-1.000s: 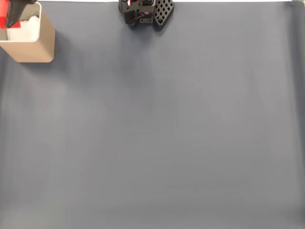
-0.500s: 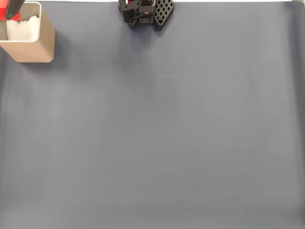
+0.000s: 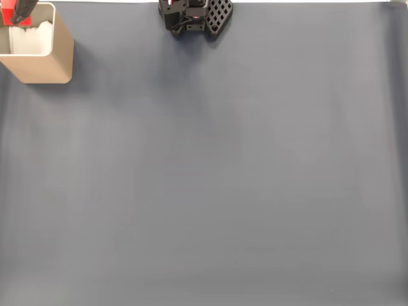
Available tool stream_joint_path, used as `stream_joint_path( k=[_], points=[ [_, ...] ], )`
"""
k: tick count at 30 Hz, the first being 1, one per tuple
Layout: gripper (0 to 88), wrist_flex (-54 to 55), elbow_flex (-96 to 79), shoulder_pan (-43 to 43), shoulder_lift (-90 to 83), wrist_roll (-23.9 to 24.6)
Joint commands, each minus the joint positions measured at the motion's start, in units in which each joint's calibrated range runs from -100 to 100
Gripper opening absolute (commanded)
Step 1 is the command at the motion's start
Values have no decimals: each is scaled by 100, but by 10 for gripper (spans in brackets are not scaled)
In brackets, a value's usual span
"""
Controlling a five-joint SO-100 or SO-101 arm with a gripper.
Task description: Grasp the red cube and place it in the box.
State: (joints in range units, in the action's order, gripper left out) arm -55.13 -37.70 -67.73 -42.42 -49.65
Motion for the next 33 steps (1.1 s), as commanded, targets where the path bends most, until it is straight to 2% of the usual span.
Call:
stream_joint_path(
  k=[1, 21, 29, 33],
  points=[
    [0, 136, 93, -31, -220, -49],
    [19, 202, 148, 83, -168, -59],
    [320, 292, 130, 118, -177, 68],
    [375, 316, 157, 125, -186, 117]
  ],
)
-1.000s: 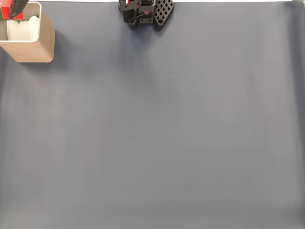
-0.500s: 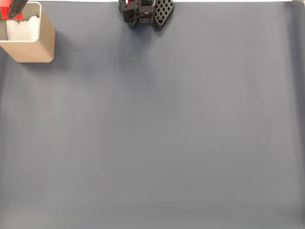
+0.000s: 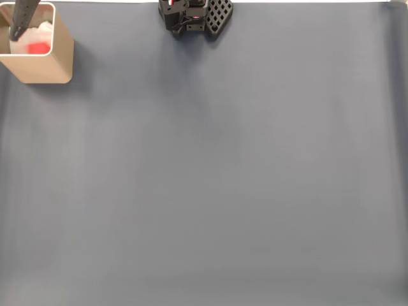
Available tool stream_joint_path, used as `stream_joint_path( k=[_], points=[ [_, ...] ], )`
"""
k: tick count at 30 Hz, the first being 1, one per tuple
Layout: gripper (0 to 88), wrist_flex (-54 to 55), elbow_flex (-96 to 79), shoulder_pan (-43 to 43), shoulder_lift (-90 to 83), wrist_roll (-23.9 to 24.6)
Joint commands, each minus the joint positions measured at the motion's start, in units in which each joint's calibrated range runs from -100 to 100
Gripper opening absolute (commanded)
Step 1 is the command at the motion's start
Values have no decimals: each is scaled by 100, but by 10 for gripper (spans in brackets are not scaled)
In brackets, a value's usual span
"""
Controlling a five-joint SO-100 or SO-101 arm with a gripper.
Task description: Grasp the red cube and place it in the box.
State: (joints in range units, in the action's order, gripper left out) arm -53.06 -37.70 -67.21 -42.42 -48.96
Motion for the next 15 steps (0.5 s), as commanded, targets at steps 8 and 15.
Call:
stream_joint_path(
  k=[8, 15],
  points=[
    [400, 110, 157, 80, -203, 63],
    [403, 118, 112, 80, -264, 68]
  ],
)
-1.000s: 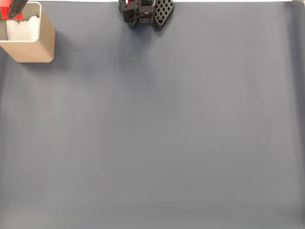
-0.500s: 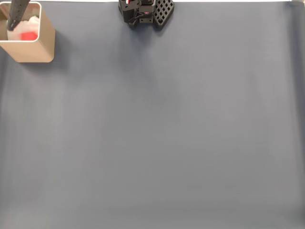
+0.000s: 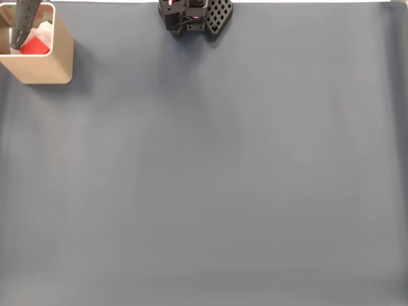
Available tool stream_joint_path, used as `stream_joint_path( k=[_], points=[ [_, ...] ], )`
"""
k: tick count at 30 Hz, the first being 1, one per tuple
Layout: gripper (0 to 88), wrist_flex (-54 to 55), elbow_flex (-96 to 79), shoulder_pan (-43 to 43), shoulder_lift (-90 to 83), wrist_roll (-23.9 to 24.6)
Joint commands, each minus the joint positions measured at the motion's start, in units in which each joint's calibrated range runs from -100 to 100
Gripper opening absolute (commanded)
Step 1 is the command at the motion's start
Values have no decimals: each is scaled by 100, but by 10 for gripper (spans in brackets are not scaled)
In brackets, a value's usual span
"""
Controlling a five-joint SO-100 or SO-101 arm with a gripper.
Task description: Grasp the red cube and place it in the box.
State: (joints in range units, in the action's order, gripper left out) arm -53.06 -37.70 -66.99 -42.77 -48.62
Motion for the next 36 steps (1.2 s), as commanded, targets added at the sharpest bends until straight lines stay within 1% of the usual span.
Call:
stream_joint_path(
  k=[1, 13, 16, 18, 22, 23, 26, 31, 36],
  points=[
    [403, 118, 102, 58, -238, 34],
    [406, 151, -16, 51, -350, 34],
    [390, 167, -71, 51, -376, 15],
    [333, 233, -153, 51, -411, -10],
    [178, 298, -299, 101, -472, -98],
    [40, 298, -345, 300, -524, -161],
    [0, 249, -335, 470, -558, -161],
    [0, 175, -199, 981, -463, -142],
    [0, 101, 157, 1756, -177, -161]
  ],
)
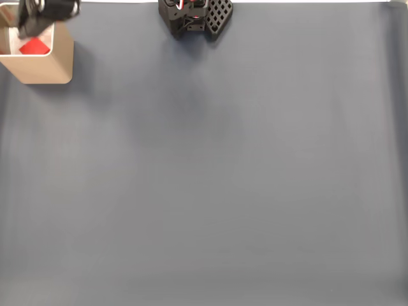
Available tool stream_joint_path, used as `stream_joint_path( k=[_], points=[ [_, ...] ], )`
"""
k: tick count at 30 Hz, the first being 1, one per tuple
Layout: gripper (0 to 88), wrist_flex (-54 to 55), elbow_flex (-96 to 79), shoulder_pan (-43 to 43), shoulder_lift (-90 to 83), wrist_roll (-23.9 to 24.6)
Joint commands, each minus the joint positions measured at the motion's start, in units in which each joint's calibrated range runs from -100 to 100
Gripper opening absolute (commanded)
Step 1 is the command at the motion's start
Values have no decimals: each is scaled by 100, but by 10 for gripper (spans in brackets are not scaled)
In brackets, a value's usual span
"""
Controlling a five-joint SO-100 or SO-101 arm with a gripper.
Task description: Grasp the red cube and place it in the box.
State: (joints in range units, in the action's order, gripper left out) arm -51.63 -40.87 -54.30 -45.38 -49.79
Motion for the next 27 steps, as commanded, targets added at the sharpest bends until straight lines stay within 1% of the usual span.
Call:
stream_joint_path(
  k=[1, 14, 21, 27],
  points=[
    [0, -50, 519, 658, 144, -54],
    [0, 7, 1003, 2930, 993, -147],
    [0, 16, 656, 4187, 898, -44],
    [0, 302, -138, 4947, 413, -5]
  ],
)
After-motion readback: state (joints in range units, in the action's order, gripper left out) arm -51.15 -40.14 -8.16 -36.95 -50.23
